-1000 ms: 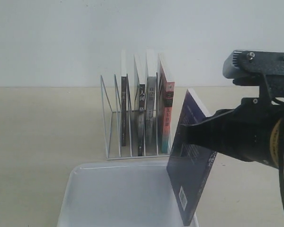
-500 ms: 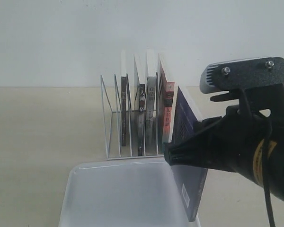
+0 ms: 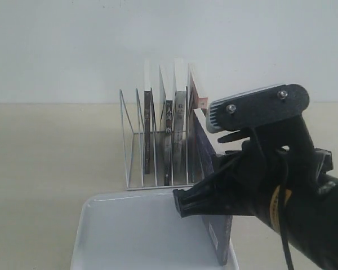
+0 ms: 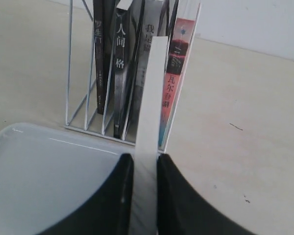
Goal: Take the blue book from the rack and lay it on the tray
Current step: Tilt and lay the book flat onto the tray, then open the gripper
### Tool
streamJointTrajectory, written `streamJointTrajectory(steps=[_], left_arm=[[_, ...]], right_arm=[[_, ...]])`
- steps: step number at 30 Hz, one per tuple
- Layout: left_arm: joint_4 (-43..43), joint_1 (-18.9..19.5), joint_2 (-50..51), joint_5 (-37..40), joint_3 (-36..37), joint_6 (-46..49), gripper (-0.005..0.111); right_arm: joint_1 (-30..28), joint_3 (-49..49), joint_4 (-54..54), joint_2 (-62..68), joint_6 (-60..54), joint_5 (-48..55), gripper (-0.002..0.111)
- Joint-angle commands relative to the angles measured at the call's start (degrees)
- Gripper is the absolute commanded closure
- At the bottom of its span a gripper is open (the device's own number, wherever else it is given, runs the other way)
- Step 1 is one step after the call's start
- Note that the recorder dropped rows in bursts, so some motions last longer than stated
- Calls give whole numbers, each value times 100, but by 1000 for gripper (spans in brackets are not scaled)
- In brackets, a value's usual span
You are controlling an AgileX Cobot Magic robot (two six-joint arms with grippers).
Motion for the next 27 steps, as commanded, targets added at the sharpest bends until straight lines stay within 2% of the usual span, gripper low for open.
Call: streamJointTrajectory(steps=[1, 8, 23, 27], left_arm=[[6, 23, -20, -24, 20, -49, 101], [6, 23, -20, -24, 20, -49, 101], [6, 23, -20, -24, 20, -49, 101], [6, 23, -20, -24, 20, -49, 101]], right_arm=[[183, -16, -310, 228, 154, 218, 109], [579, -16, -666, 441, 550, 380, 109], [578, -26, -870, 452, 726, -428, 109], [578, -26, -857, 452, 736, -428, 101]])
